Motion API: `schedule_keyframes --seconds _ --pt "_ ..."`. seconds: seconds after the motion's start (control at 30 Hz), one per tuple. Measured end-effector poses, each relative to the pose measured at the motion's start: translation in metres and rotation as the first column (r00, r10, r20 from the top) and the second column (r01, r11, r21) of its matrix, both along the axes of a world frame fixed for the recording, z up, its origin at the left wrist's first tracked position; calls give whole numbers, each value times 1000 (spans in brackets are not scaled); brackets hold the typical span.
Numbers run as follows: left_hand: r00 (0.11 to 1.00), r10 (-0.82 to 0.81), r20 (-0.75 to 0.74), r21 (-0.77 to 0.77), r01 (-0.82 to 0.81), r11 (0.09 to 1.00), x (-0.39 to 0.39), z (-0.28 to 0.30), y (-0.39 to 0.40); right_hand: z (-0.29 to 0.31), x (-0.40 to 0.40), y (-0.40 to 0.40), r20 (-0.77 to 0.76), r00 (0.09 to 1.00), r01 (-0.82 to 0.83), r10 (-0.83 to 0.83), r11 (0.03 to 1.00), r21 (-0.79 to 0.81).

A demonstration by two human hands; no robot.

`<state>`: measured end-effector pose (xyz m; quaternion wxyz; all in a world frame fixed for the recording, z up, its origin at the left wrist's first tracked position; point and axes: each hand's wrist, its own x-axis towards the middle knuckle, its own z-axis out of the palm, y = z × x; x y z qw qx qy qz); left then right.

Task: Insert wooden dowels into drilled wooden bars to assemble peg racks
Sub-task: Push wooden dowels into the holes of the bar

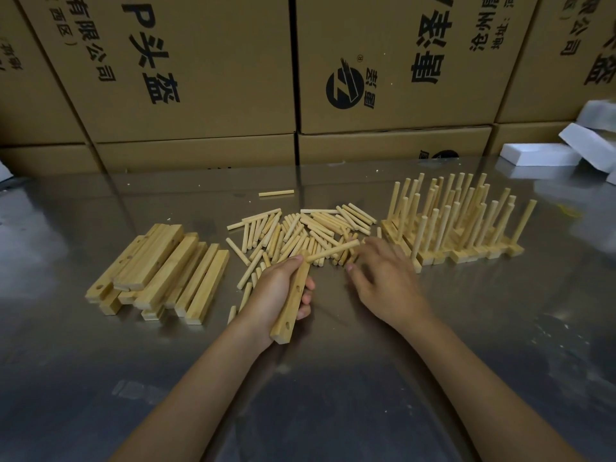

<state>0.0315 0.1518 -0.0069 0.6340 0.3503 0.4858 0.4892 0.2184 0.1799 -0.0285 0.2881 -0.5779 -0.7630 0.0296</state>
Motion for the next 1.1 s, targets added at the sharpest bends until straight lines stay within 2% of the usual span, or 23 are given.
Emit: schedule_keyframes --seconds 0.07,0.13,0.27,0.37,0.43,0.5,0.57,0.63,0.7,0.8,0.87,0.97,1.1 --pt "1000 1 3 -3 -1 1000 1 0 0 -1 -1 -1 87 995 -44 47 998 -37" --pt "1000 1 2 -5 -1 1000 1 0 0 -2 -1 0 67 995 -65 68 997 -43" --pt "1000 4 7 -9 -4 1000 0 0 0 3 1 -1 -36 999 -27 28 999 23" --pt "1000 4 19 -18 -3 1000 -1 1 0 11 2 -6 -202 979 52 -30 993 104" --pt "999 6 38 -25 -5 1000 -1 2 -1 17 3 -9 -360 933 94 -33 984 154" --pt "998 12 59 -28 -10 1000 -1 2 -1 23 4 -11 -505 863 120 -38 984 131" --pt "997 18 75 -28 -15 999 -1 4 -2 29 4 -13 -647 761 68 -46 998 8" --pt "995 28 92 -33 -25 999 -1 5 -3 35 3 -15 -750 660 -99 -39 985 -138" --pt "992 54 112 -44 -49 998 -1 7 -3 43 2 -20 -753 658 -246 5 947 -208" --pt "982 88 165 -51 -80 995 -1 7 -2 53 2 -29 -745 657 -400 115 891 -216" --pt "978 107 178 -51 -99 994 -2 5 -1 56 1 -34 -698 694 -468 179 848 -248" --pt "984 115 138 -58 -108 992 -2 2 0 52 -7 -38 -603 766 -471 223 833 -290" --pt "987 120 106 -50 -115 992 0 -2 2 41 -19 -42 -506 825 -403 251 889 -216"
